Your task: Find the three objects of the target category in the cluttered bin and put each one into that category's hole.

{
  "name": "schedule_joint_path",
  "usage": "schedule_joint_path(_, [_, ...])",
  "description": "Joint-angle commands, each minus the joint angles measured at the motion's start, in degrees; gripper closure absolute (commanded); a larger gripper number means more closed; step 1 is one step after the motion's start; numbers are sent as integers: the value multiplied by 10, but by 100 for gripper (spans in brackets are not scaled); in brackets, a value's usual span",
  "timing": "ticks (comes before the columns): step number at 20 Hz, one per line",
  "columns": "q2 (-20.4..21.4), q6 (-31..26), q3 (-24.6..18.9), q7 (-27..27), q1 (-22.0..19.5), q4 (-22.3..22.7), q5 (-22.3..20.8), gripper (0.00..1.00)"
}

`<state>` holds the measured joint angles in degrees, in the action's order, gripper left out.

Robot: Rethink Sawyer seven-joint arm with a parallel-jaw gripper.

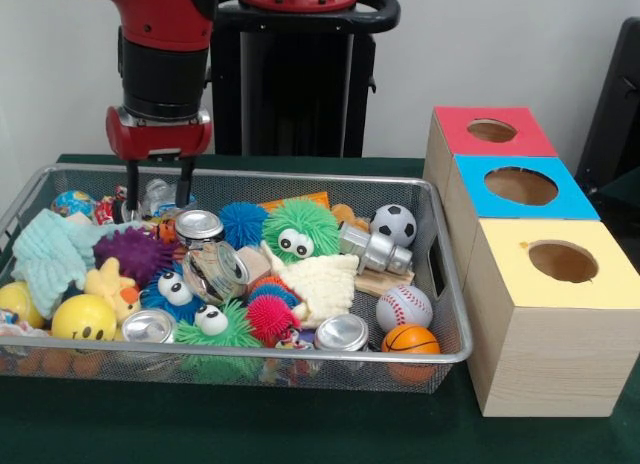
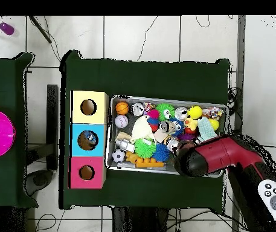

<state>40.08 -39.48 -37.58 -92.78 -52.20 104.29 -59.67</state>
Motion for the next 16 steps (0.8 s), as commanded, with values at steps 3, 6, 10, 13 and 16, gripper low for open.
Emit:
schedule_joint_path(3, [-11,-74,42,74,21,-53,7,0])
schedule_joint_path(6, [-15,-79,44,76,21,-57,16,0])
schedule_joint_path(10, [-30,-71,50,75,16,-59,13,0])
schedule_joint_path(13, [-33,-70,52,72,16,-57,16,0])
schedule_joint_path(16, [-36,-71,55,69,21,-61,19,0])
